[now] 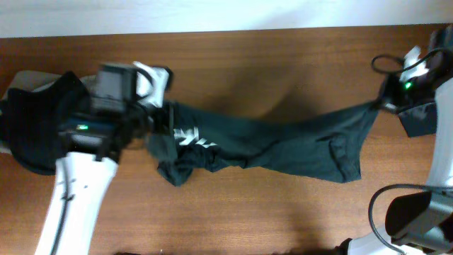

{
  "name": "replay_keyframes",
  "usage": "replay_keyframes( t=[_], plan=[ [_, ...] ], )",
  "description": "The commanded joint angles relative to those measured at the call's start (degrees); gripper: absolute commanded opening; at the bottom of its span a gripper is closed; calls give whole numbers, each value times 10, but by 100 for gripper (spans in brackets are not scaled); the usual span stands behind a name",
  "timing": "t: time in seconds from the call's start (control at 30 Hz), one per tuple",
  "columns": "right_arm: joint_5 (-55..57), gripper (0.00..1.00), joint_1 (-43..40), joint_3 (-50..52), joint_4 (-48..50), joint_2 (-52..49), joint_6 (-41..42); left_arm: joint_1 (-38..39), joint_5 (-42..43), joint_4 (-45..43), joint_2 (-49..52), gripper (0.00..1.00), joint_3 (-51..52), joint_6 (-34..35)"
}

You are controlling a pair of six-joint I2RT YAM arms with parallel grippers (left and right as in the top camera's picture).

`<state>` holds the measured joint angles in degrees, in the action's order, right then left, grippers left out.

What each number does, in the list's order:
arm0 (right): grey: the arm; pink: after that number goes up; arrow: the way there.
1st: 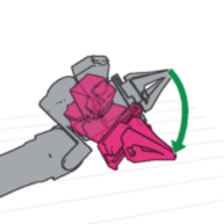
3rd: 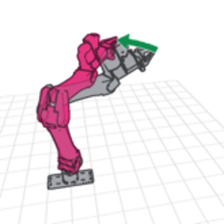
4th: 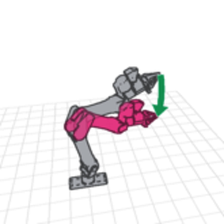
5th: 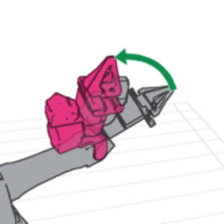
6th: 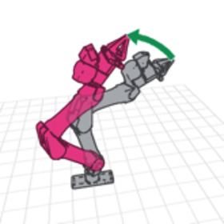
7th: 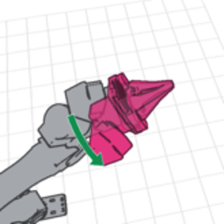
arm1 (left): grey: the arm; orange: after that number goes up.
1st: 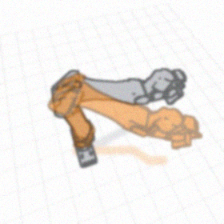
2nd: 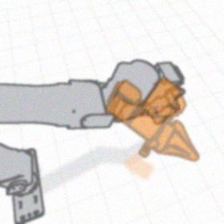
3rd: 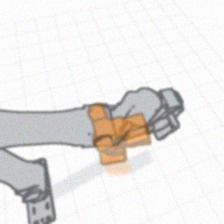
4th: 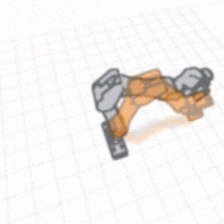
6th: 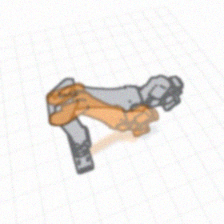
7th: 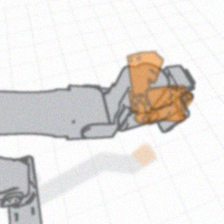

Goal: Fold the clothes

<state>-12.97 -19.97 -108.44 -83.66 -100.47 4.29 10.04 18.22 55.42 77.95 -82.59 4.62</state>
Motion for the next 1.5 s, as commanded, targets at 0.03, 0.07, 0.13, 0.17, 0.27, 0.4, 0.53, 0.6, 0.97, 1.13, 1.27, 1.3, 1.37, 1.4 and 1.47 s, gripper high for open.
replay_keyframes(
  t=[0.03,0.07,0.13,0.17,0.27,0.4,0.53,0.6,0.97,1.13,1.27,1.3,1.37,1.4,1.47],
  plan=[
    [1,4,-9,-182,-49,12,-7,-97,15,2,-13,0,-138,-19],
    [-1,4,-17,-240,-69,12,-6,-123,16,2,-13,0,-167,-19],
    [-1,4,-31,-328,-101,12,-4,-157,16,7,-13,0,-206,-19],
    [-1,4,-39,-363,-115,12,-4,-168,22,10,-15,0,-221,-19],
    [-5,4,-67,-450,-136,19,7,-185,47,11,-30,0,-245,-19],
    [-5,4,-87,-475,-136,43,6,-186,47,11,-59,0,-248,-19],
    [-5,4,-87,-475,-136,42,6,-186,47,13,-73,0,-248,-19],
    [-5,4,-85,-474,-136,30,6,-186,48,13,-67,0,-247,-19],
    [-20,4,-10,-473,-32,-221,-23,-144,49,-181,235,0,-247,-30],
    [-20,4,5,-478,132,-235,69,-137,50,-465,316,0,-250,82],
    [-18,4,-3,-534,223,-192,97,-137,50,-593,315,0,-348,144],
    [-16,4,-5,-546,224,-187,95,-139,52,-580,315,0,-378,142],
    [-14,4,-14,-566,199,-183,82,-146,67,-504,315,0,-449,115],
    [-6,4,-20,-567,170,-182,75,-151,67,-431,315,0,-485,107],
    [46,4,-23,-563,104,-186,57,-155,66,-306,315,0,-519,96]
  ],
)
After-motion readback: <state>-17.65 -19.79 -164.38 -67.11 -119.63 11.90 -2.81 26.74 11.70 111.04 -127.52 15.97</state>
